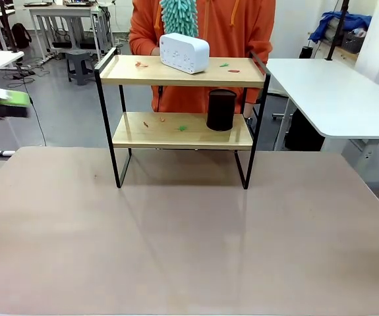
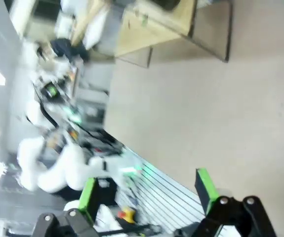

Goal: Clean the shelf.
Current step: Pick up the Duster from the human.

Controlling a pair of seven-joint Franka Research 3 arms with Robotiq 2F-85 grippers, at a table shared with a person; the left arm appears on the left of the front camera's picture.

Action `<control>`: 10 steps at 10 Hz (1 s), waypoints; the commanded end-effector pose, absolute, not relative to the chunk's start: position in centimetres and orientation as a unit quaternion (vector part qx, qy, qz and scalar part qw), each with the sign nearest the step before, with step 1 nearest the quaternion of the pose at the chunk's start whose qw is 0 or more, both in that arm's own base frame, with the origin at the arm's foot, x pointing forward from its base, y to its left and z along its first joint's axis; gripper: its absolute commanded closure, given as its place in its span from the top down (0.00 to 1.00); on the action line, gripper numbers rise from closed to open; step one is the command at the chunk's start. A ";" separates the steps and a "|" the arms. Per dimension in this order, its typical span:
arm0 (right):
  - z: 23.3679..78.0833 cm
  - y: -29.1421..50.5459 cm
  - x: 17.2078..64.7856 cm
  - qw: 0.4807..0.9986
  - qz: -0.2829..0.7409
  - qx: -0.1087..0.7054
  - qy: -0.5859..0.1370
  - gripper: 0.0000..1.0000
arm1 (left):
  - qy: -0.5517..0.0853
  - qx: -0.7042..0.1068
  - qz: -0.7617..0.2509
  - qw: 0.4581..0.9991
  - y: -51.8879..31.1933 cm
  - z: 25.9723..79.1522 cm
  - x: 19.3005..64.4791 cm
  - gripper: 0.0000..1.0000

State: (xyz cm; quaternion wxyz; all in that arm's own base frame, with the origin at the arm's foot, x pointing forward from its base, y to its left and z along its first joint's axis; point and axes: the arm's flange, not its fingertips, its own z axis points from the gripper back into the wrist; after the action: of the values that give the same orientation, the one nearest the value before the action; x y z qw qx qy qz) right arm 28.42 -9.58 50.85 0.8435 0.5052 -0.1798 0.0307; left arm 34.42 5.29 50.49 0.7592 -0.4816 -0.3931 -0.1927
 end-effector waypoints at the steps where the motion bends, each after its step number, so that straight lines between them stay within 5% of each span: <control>1: 45.2 -15.4 29.8 0.766 -0.115 0.586 -0.237 1.00 | -0.407 -0.543 -0.105 0.727 7.3 41.0 30.1 1.00; 3: 41.7 -16.5 29.7 0.772 -0.190 0.544 -0.268 1.00 | -0.380 -0.575 0.004 0.725 9.3 37.1 31.7 1.00; 4: 45.7 -18.1 27.8 0.786 -0.126 0.567 -0.214 1.00 | -0.412 -0.548 -0.085 0.723 12.3 45.5 33.9 1.00; 10: 45.7 -18.1 27.8 0.786 -0.126 0.567 -0.214 1.00 | -0.412 -0.548 -0.085 0.723 12.3 45.5 33.9 1.00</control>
State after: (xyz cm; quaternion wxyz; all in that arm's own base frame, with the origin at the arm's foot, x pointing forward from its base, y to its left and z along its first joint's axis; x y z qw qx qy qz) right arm 27.67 -17.92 45.62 0.7890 0.5642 -0.2050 -0.1308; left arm 33.86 12.52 45.83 0.7335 -0.5438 -0.3992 -0.0828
